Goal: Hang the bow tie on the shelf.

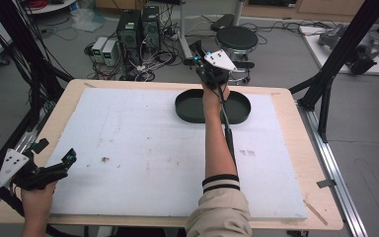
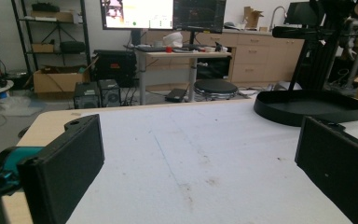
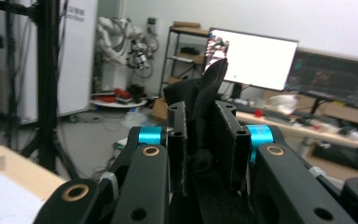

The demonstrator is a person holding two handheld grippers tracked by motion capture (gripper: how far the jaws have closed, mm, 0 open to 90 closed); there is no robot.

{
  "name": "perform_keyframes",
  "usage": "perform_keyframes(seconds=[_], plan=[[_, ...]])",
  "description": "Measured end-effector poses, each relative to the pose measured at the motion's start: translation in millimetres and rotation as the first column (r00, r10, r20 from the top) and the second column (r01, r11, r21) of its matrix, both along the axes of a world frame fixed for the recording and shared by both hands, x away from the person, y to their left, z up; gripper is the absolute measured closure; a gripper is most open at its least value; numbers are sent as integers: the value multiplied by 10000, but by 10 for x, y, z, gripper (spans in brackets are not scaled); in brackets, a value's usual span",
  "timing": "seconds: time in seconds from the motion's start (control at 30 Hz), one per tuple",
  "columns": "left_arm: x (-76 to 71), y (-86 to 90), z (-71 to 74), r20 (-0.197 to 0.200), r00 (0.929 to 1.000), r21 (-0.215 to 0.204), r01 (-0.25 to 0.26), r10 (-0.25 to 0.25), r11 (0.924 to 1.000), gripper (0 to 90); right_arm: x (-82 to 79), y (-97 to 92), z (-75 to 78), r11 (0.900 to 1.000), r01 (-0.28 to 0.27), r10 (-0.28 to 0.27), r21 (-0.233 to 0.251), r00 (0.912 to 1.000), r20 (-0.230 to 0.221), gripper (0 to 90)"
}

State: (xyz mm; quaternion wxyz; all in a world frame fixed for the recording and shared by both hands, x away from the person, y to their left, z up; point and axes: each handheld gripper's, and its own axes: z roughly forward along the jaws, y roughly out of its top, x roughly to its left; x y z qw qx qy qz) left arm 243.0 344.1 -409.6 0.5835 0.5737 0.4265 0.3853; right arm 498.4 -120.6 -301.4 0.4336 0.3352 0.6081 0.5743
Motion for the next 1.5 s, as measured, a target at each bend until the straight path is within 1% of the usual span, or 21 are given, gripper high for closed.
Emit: perform_keyframes(seconds=[0.07,0.1,0.13,0.17,0.2,0.27,0.37,0.4,0.43,0.53,0.67,0.87,1.1,1.13,1.17,1.2,1.37,1.4,1.43,1.47,1.5], plan=[[4,13,-5,-9,10000,27,-19,19,10000,17,23,3,-42,9990,-375,379,248,9992,-154,756],[5,15,-5,-11,10000,-19,-36,36,10000,17,23,3,-42,9990,-375,379,248,9992,-154,756],[6,26,-9,-19,10000,-15,-56,56,10000,17,38,3,-70,9967,-674,684,458,9975,-203,755],[6,26,-9,-19,10000,-15,-56,56,10000,17,38,3,-70,9967,-674,684,458,9975,-203,755],[5,33,-11,-28,10000,-24,-86,86,10000,17,44,-2,-99,9934,-914,940,691,9950,-339,754],[3,41,-12,-27,9999,-59,-98,97,9999,17,51,-11,-118,9918,-1017,1053,771,9935,-437,753],[-3,47,-10,2,9999,-103,-111,111,9999,17,92,-61,-219,9871,-1253,1353,994,9856,-1010,746],[-4,50,-9,1,9999,-91,-121,121,9999,17,92,-61,-219,9871,-1253,1353,994,9856,-1010,746],[-5,51,-8,-4,9999,-100,-120,120,9999,17,108,-77,-259,9864,-1316,1440,985,9809,-1311,744],[-6,55,-8,-17,9999,-99,-103,102,9999,17,104,-72,-268,9846,-1529,1636,849,9769,-1373,738],[-5,57,-9,-18,9999,-106,-112,112,9999,17,92,-45,-258,9850,-1633,1696,561,9762,-1354,733],[-7,54,-8,-21,9999,-105,-106,106,9999,17,113,-78,-277,9852,-1602,1678,602,9734,-1558,732],[-3,47,-9,-12,9999,-110,-100,100,9999,17,74,-122,-216,9842,-1636,1714,675,9760,-1345,714],[-4,47,-9,-26,10000,-82,-86,86,9999,17,61,-130,-199,9835,-1658,1741,718,9760,-1310,686],[-3,45,-9,-26,10000,-82,-74,74,9999,17,61,-130,-199,9835,-1658,1741,718,9760,-1310,686],[-3,45,-10,-33,10000,-75,-72,72,9999,17,51,-132,-189,9832,-1670,1755,732,9757,-1313,649],[-3,43,-8,-24,10000,-96,-59,59,9999,17,-36,-155,-94,9840,-1491,1624,971,9758,-1467,356],[-5,42,-7,-20,10000,-104,-46,46,9999,17,-98,-183,-50,9834,-1477,1621,1050,9760,-1456,267],[-6,39,-5,-24,10000,-106,-44,44,9999,17,-98,-183,-50,9834,-1477,1621,1050,9760,-1456,267],[-7,38,-5,-38,10000,-118,-29,28,9999,17,-215,-234,-17,9810,-1437,1604,1305,9787,-1285,193],[-6,36,-5,-55,10000,-126,-7,6,9999,17,-258,-262,-6,9786,-1492,1684,1418,9765,-1346,171]])
